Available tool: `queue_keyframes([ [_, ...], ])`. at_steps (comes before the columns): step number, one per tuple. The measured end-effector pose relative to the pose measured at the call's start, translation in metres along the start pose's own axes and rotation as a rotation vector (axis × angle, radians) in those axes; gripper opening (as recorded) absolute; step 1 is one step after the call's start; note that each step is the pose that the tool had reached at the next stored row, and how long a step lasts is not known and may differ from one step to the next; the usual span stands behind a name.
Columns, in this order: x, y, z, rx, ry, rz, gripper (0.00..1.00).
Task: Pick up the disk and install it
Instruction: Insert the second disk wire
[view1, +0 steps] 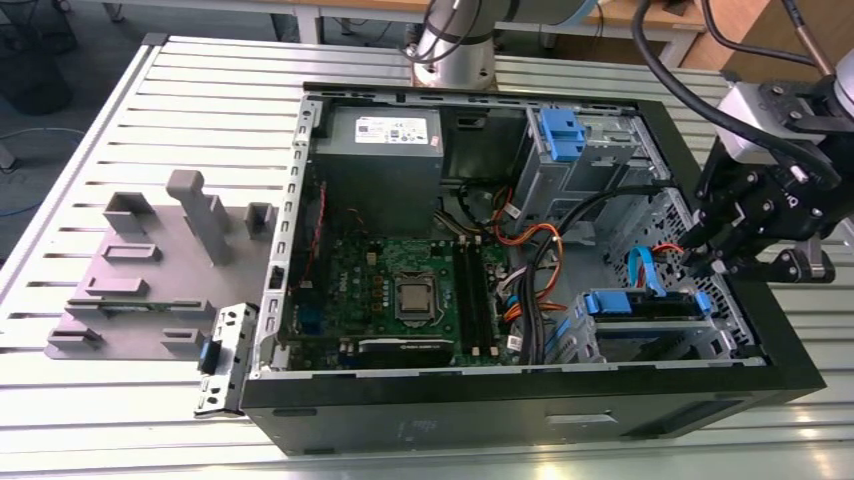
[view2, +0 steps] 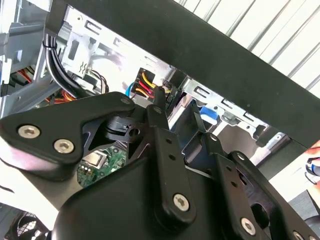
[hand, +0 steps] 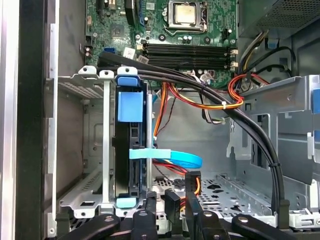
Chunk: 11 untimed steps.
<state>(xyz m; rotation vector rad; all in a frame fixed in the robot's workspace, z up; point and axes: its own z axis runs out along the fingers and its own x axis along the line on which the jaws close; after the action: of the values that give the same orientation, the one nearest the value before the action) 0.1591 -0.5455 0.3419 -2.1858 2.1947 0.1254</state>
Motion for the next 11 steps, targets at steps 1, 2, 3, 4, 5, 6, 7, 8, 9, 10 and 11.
queue_keyframes([
  [1,-0.0002,0.0,0.0009,0.0,0.0006,0.0,0.36],
  [2,-0.0004,-0.0001,0.0012,0.0001,0.0016,0.0,0.36],
  [3,-0.0003,-0.0001,0.0012,0.0001,0.0019,0.0,0.36],
  [4,-0.0003,-0.0001,0.0012,0.0,0.0022,0.0,0.36],
  [5,-0.0003,-0.0001,0.0011,0.0,0.0024,0.0,0.36],
  [6,-0.0004,-0.0001,0.0011,0.0,0.0027,0.0,0.36],
  [7,-0.0004,-0.0001,0.0012,0.0,0.0028,0.0,0.36],
  [8,-0.0004,-0.0001,0.0011,0.0,0.003,0.0,0.36],
  [9,-0.0004,-0.0001,0.0012,0.0,0.0031,0.0,0.35],
  [10,-0.0004,-0.0001,0.0012,0.0,0.0033,0.0,0.35],
  [11,-0.0004,-0.0001,0.0011,0.0001,0.0035,0.0,0.29],
])
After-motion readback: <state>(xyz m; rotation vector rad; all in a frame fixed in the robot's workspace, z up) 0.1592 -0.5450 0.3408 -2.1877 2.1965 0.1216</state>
